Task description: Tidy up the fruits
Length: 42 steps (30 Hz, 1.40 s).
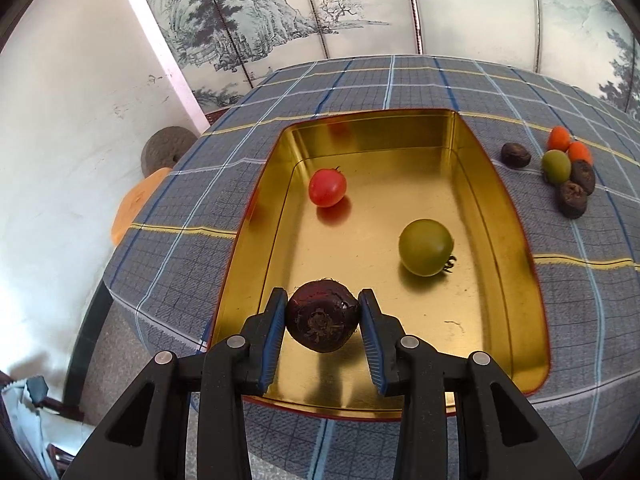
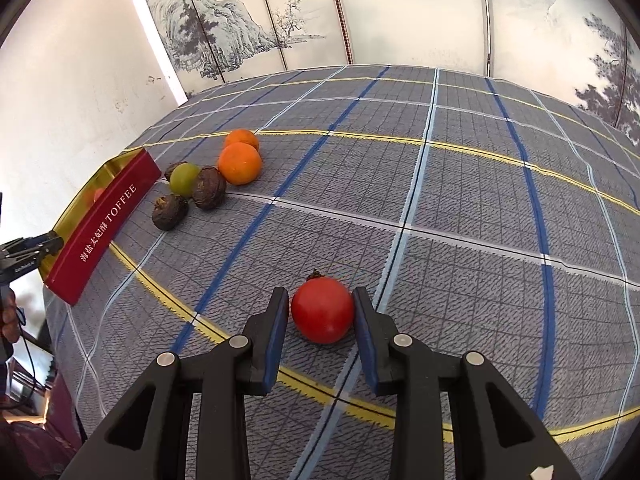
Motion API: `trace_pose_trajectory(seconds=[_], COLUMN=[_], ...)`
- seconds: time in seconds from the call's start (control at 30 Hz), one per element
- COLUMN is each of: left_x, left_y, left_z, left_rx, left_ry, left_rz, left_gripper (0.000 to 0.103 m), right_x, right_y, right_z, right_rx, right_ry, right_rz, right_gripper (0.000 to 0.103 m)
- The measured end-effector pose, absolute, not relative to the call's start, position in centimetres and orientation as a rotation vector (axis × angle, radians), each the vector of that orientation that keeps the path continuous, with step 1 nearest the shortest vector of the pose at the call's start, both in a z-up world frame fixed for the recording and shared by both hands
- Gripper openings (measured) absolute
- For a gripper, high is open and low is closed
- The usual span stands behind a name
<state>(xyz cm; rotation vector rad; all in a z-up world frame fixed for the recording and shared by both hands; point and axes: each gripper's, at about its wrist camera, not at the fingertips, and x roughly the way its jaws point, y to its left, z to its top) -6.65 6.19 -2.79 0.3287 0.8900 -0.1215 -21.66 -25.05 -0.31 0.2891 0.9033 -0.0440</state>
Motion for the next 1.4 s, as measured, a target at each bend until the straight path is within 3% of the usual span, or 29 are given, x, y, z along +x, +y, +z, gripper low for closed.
trace_pose_trajectory(seconds=[0.8, 0.93, 1.03, 1.4], left_x=[-3.7, -3.5, -3.3, -4.5], left_y=[6.9, 6.9, 6.9, 8.5], left_z=[-4.6, -4.4, -3.9, -1.9], left_rx=[0.325, 0.333, 0.331, 0.233], left_ry=[0.909, 0.887, 0.859, 0.798], left_rz=[-0.082, -0.071, -0.067, -0.089], left_gripper=[0.038, 0.044, 0.06, 0.066], right_x=[-20.8, -20.6, -20.5, -18.5], right_y=[-23.1, -22.5, -22.1, -17.3], right_z=[0.9, 1.3, 1.6, 5.3], right_rx=[0.284, 0.273, 0.266, 0.199], right_ry=[0.9, 0.899, 0.899, 0.852], right_rz=[-0.007, 0.002, 0.01, 0.123], right_gripper=[0.031, 0.031, 0.031, 0.031])
